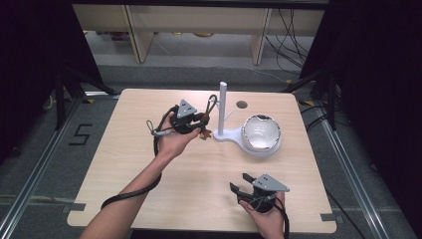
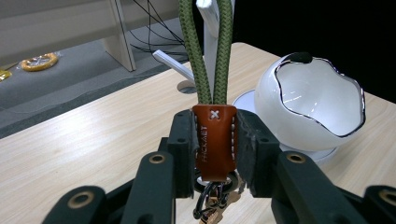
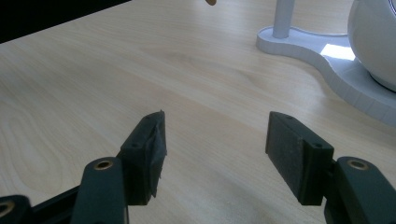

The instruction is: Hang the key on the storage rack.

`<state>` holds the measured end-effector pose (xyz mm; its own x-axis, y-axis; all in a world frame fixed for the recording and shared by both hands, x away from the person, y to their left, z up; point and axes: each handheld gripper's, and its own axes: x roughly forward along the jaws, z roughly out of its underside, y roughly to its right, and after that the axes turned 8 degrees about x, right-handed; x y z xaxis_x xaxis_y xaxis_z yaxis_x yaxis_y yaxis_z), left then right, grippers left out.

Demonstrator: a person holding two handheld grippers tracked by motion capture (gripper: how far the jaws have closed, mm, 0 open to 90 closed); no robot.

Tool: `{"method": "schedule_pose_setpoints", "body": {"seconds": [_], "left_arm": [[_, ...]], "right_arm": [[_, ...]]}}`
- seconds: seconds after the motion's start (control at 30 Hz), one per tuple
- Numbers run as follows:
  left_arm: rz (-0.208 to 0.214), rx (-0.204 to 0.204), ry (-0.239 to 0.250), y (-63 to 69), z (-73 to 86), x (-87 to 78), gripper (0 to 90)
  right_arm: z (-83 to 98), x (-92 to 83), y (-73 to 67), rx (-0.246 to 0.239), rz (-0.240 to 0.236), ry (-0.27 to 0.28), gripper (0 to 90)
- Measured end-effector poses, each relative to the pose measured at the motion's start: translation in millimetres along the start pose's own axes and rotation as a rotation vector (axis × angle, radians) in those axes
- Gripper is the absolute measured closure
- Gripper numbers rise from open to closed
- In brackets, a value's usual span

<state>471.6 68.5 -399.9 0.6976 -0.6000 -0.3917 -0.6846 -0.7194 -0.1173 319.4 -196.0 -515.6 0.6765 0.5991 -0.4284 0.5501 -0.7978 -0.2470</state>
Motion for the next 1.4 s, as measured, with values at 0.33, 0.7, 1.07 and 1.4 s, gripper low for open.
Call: {"method": "schedule_pose_setpoints", "body": {"seconds": [0.33,0.7,1.07,1.4], "left_arm": [[0.005,-0.013,-0.014,2.0,2.2,8.9,68.1],[0.007,-0.017,-0.026,3.2,3.9,17.9,67.9],[0.013,-0.006,-0.047,5.0,7.1,28.3,67.3],[0.002,0.028,-0.052,6.7,6.7,31.9,65.0]], "right_arm": [[0.0,-0.1,0.0,0.0,-0.001,0.0,39.1],[0.0,0.0,0.1,0.0,-0.001,-0.001,39.1],[-0.5,-0.3,0.9,-0.011,-0.004,-0.005,39.1],[-0.1,0.3,0.5,-0.013,-0.008,0.004,39.1]]}}
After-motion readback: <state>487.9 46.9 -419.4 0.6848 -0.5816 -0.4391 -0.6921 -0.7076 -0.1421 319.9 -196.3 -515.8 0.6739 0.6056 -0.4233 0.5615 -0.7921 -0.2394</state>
